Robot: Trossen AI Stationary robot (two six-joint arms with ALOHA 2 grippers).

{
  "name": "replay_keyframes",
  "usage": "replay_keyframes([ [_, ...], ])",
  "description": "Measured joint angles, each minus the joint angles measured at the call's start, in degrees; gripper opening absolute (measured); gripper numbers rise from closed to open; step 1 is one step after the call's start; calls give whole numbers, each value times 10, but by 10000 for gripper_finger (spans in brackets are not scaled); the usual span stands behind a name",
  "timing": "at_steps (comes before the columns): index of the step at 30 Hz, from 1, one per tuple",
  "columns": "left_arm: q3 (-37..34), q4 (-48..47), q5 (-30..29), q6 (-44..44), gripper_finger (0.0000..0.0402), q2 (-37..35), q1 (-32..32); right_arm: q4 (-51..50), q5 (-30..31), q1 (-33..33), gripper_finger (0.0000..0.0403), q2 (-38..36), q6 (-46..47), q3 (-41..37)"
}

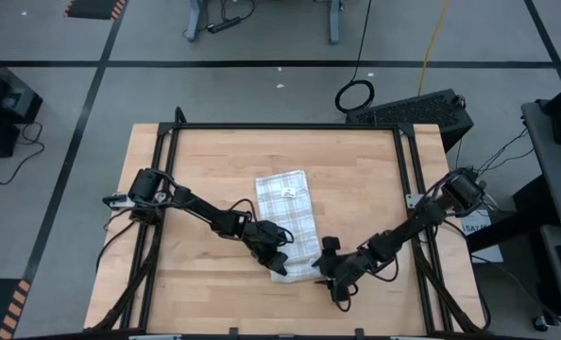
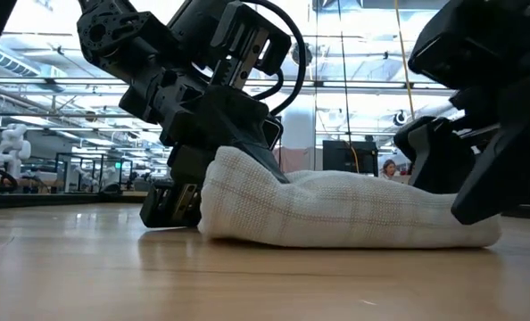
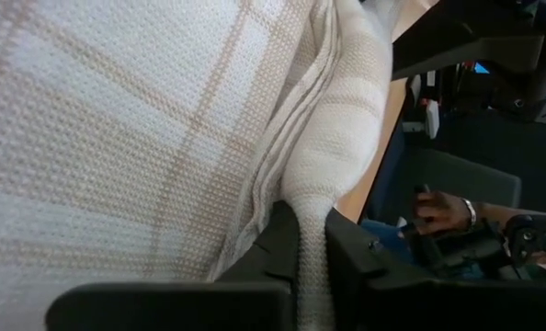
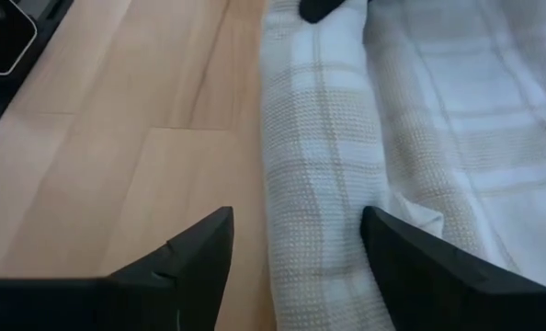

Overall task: Roll towel
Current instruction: Roll the towel

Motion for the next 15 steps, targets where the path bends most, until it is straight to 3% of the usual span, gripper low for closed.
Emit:
replay_keyframes([
  [4, 0, 7, -4, -1, 60, 0, 0, -8, -14, -11, 212, 0, 2, 0],
  [15, -3, 1, -5, 2, 185, -33, 9, -17, -32, -20, 80, 1, -24, 0],
])
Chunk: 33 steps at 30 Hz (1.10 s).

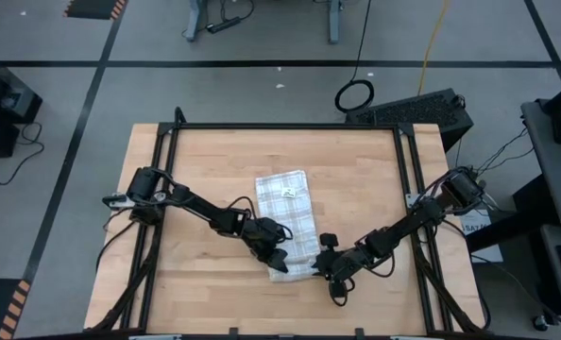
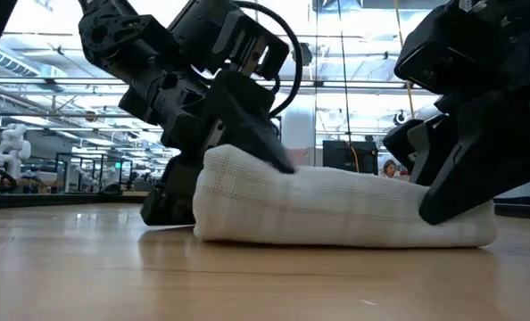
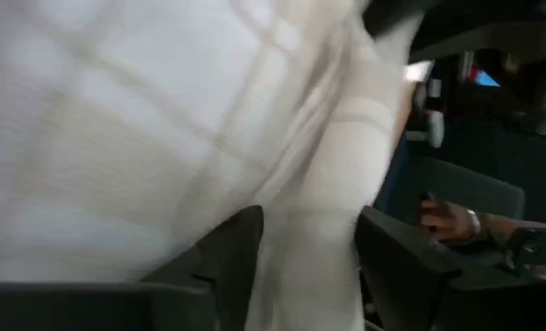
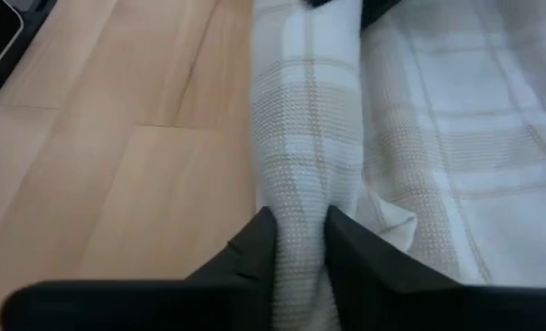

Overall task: Roll towel
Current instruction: Roll the towel

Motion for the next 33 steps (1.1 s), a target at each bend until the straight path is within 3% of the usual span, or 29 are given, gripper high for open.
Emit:
replay_keyframes([
  [8, 1, -86, 12, 87, 195, -111, 24, 1, -32, -11, 22, 0, 27, 0],
  [11, 1, -103, -53, 129, 195, -161, 12, 1, -42, -18, 22, 0, 30, 0],
  [14, 14, -109, -150, 227, 196, -189, -40, 1, -53, -27, 23, 0, 44, 0],
  [18, 30, -114, -276, 353, 206, -181, -131, 2, -57, -33, 22, 1, 45, 0],
  [23, 33, -156, -433, 384, 235, -155, -198, 4, -57, -37, 23, 1, 48, -1],
  [25, 34, -154, -461, 413, 246, -145, -212, 5, -59, -37, 22, 1, 48, -1],
  [33, 42, -130, -471, 489, 270, -67, -223, 5, -60, -37, 23, 1, 53, -1],
])
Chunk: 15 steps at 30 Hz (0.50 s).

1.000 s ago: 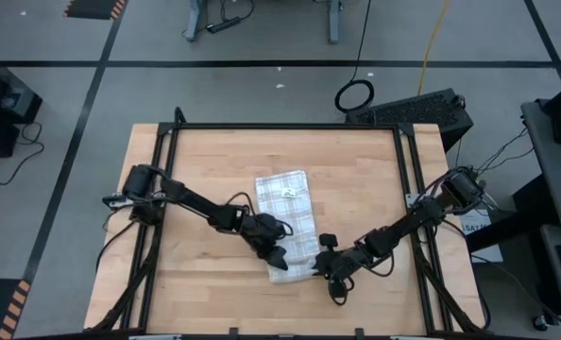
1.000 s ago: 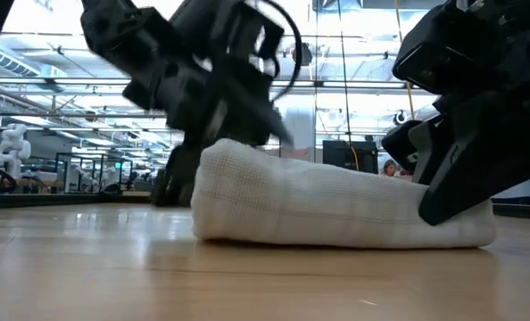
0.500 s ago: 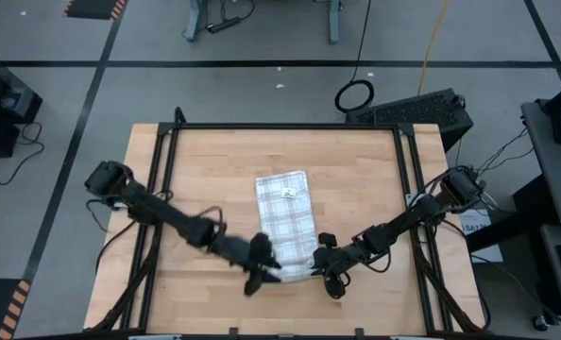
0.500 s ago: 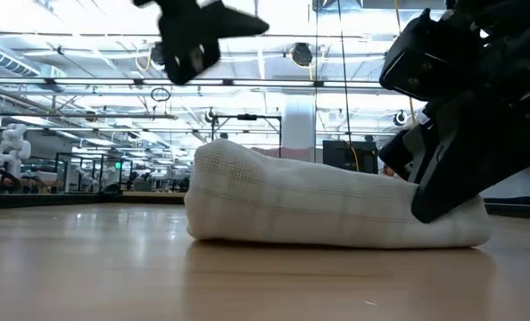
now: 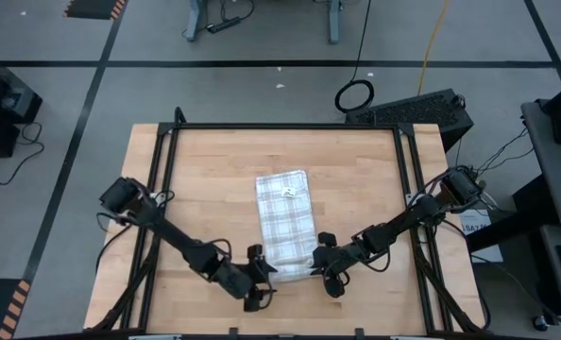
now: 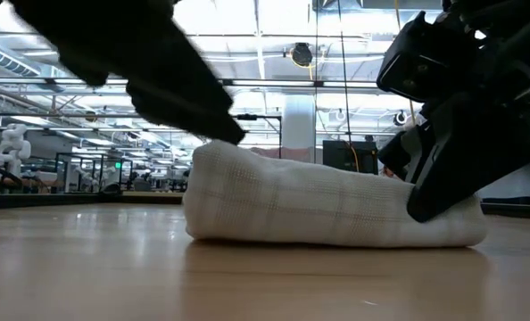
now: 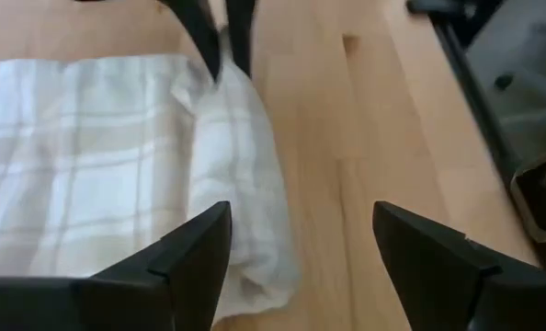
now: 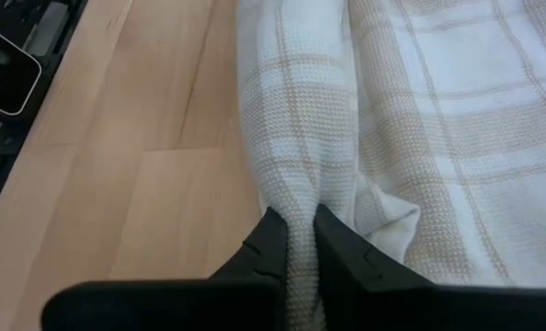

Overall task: Roll towel
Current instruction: Roll the towel

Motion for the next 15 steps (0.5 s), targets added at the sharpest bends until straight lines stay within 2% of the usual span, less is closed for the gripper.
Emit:
replay_keyframes([
  [4, 18, -4, -1, 51, 269, 30, 3, 0, 0, 0, 22, 0, 8, 0],
  [8, 29, -25, -17, 52, 269, 57, 5, 0, 0, 0, 23, 0, 12, 0],
  [15, 30, -42, -54, 50, 269, 63, 5, 1, -12, 0, 23, 0, 22, 0],
])
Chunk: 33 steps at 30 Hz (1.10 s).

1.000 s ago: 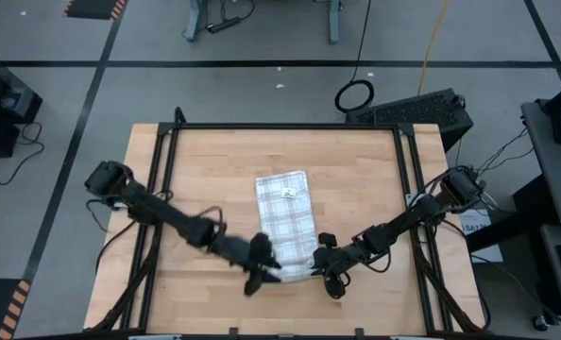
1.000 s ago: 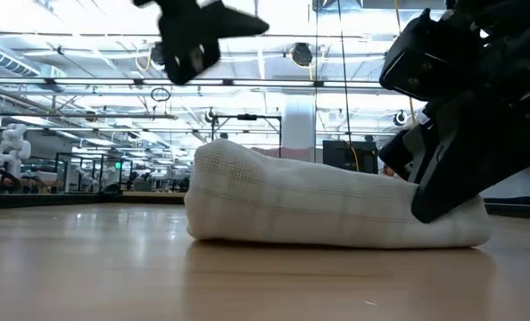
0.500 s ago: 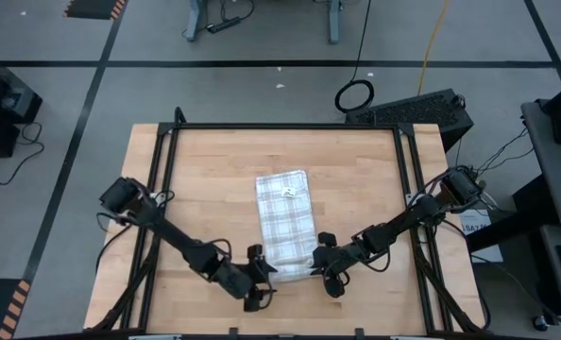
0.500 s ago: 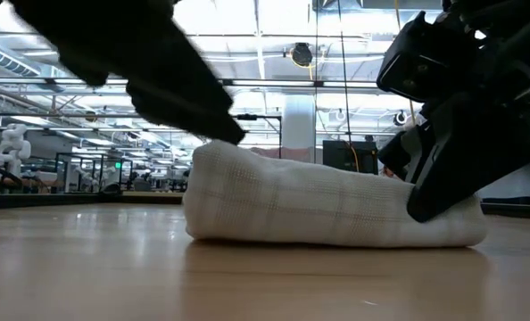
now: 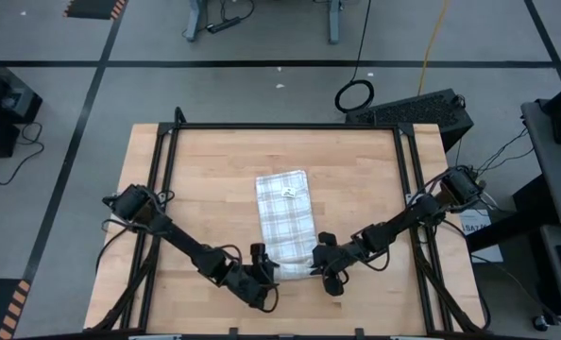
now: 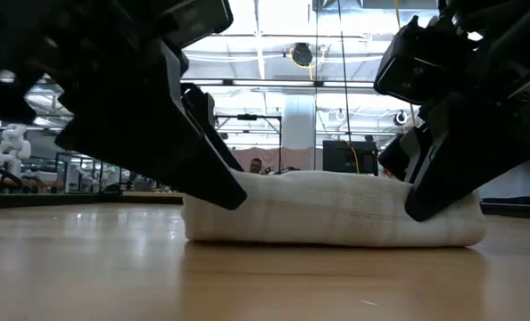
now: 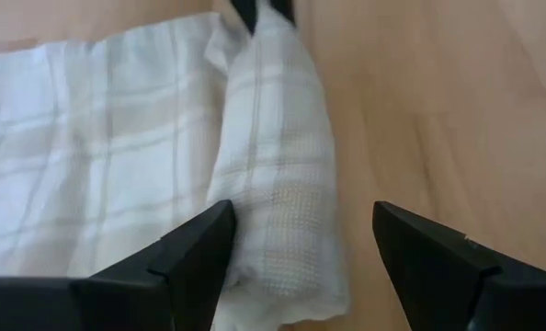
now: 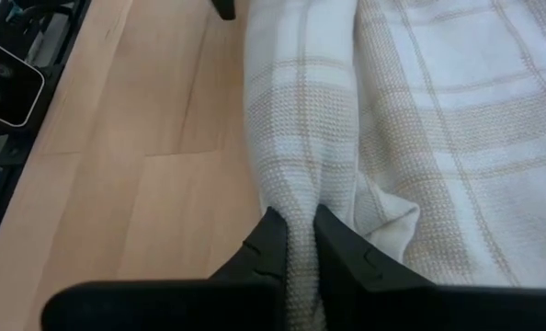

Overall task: Roll towel
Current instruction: Roll the towel

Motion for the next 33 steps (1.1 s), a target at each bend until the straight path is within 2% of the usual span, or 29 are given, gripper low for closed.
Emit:
replay_keyframes([
  [4, 0, -20, 22, -19, 266, 0, 9, 0, -2, -3, 23, 0, 0, 0],
  [7, 1, -45, 37, -55, 241, 0, 17, 2, -5, -8, 23, 0, 8, 0],
  [10, 1, -49, 42, -59, 191, 0, 21, 2, -25, -17, 23, 0, 18, 0],
  [16, 1, -45, 71, -78, 51, -2, 23, 0, -92, -40, 23, -12, 34, 0],
  [17, 1, -44, 78, -88, 39, -3, 23, -1, -105, -46, 23, -16, 41, -1],
  [21, 1, -43, 94, -125, 39, -4, 23, -6, -180, -80, 24, -32, 96, -2],
  [28, 0, -15, 128, -142, 39, -5, 24, -4, -363, -148, 24, -38, 221, -1],
  [33, -1, -22, 157, -244, 39, -28, 27, 0, -411, -181, 24, -39, 260, 0],
])
